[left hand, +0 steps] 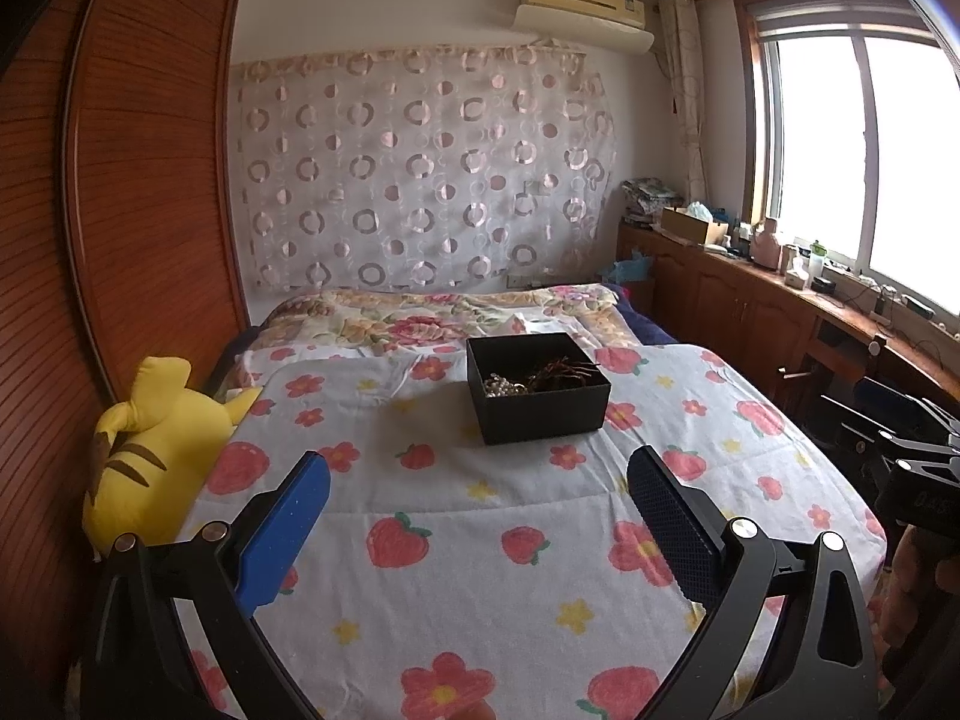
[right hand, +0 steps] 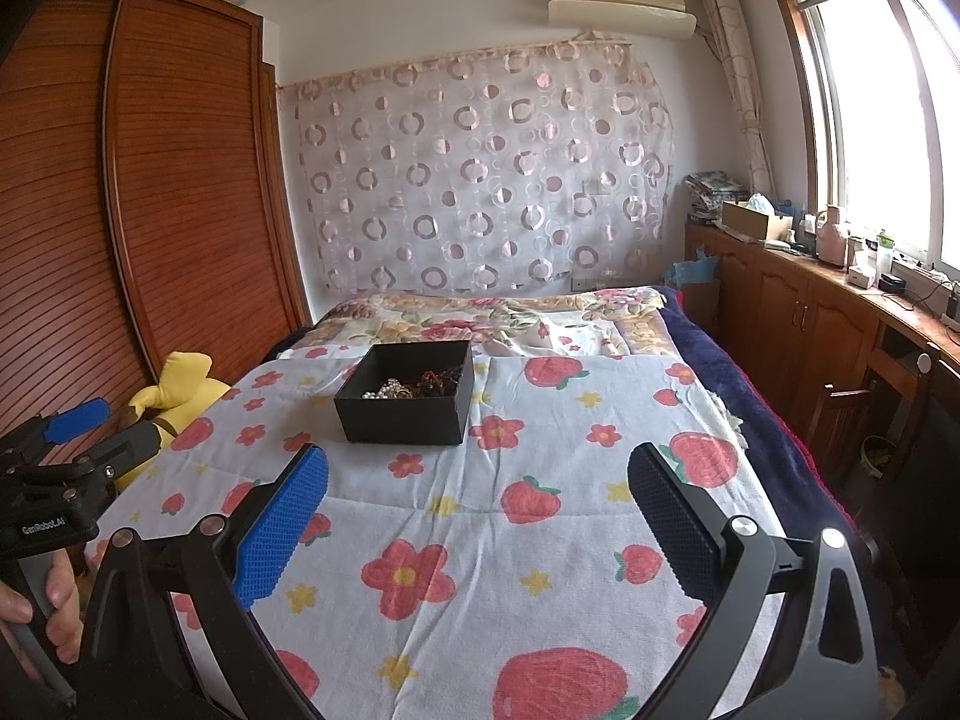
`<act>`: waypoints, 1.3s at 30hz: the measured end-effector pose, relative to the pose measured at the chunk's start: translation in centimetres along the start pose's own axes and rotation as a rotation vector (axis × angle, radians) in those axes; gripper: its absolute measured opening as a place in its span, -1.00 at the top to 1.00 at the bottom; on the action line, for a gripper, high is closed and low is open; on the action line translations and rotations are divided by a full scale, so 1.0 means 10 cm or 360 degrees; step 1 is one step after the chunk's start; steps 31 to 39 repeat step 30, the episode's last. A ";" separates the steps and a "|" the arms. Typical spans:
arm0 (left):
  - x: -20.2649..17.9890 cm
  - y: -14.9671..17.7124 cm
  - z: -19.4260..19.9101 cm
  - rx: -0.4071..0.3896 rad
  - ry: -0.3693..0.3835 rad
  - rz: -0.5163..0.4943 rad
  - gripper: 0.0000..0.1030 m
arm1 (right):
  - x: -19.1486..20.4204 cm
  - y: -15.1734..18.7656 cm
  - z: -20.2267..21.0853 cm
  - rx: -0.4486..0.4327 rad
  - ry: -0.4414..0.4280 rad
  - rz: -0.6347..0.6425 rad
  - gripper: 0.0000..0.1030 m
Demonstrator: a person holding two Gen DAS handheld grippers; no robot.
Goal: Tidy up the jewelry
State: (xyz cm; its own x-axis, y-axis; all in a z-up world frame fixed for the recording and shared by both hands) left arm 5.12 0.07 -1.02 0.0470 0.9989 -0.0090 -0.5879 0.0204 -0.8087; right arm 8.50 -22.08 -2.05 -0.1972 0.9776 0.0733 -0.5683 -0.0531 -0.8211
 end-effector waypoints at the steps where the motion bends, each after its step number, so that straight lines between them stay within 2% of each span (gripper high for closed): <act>1: 0.00 0.00 0.00 0.0001 -0.0001 0.0000 -0.86 | 0.00 0.00 0.00 -0.0001 0.0002 -0.0001 -0.96; 20: 0.02 0.08 -0.04 0.0012 0.0023 -0.0001 -0.86 | 0.00 0.00 0.00 -0.0001 0.0000 -0.0006 -0.96; 39: 0.00 0.09 -0.03 0.0019 -0.0009 -0.0002 -0.86 | 0.00 0.01 0.00 -0.0002 0.0002 -0.0007 -0.96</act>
Point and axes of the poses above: each gripper's, at about its wrist camera, not at the fingertips, and z roughly against the way its jaws point, x to its left, y to its underside, the point moved 2 cm from there along -z, roughly the way its jaws point, and after that the axes turned 9 degrees about x, right-handed, at the moved point
